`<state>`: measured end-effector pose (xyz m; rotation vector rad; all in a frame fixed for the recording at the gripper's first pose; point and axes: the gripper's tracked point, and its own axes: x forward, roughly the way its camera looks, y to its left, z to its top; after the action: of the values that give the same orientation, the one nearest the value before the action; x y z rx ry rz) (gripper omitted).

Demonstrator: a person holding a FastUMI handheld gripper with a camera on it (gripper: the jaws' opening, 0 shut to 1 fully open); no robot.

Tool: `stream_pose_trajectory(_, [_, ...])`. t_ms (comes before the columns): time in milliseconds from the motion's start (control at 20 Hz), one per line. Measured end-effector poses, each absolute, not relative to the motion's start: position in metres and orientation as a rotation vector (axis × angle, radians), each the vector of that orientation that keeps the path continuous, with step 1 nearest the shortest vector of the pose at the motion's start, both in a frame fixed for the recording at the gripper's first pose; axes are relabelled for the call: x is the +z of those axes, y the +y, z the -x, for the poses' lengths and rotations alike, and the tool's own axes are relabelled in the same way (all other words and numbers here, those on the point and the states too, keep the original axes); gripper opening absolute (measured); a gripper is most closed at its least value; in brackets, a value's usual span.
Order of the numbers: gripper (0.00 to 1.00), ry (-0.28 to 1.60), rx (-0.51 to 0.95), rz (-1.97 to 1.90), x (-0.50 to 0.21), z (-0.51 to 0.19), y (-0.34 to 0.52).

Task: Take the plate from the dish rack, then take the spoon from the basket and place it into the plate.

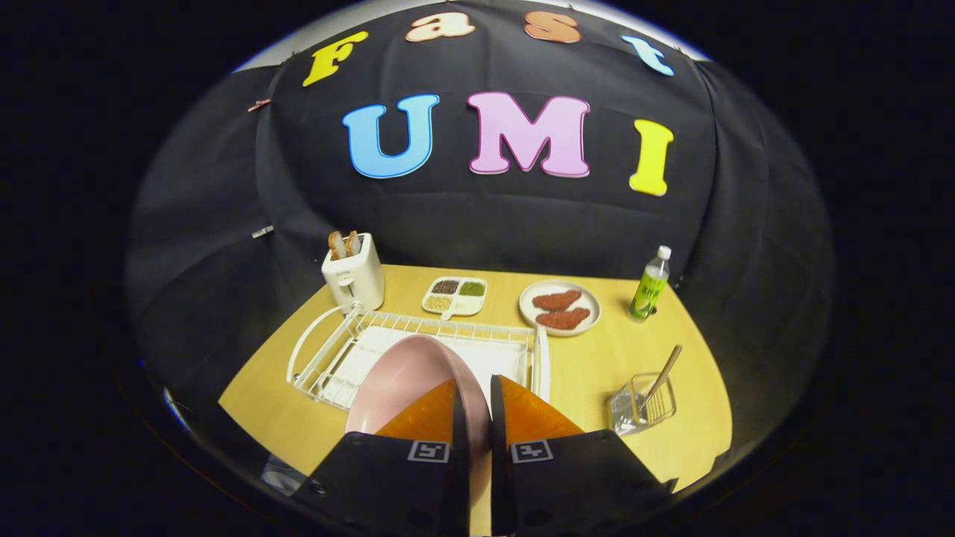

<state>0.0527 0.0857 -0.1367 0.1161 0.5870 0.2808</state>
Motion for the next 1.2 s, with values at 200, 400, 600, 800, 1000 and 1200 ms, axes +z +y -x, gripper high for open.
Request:
stream_pose_trajectory(200, [0.15,0.704,0.277,-0.196,-0.189,-0.005,0.065])
stream_pose_trajectory(400, [0.15,0.807,0.271,-0.344,-0.243,0.016,0.058])
stream_pose_trajectory(600, [0.15,0.855,0.236,-0.421,-0.291,0.014,0.050])
stream_pose_trajectory(800, [0.15,0.906,0.222,-0.418,-0.326,0.010,0.038])
stream_pose_trajectory(1000, [0.16,0.951,0.243,-0.485,-0.345,0.008,0.030])
stream_pose_trajectory(1200, [0.40,0.956,0.261,-0.479,-0.331,0.004,-0.002])
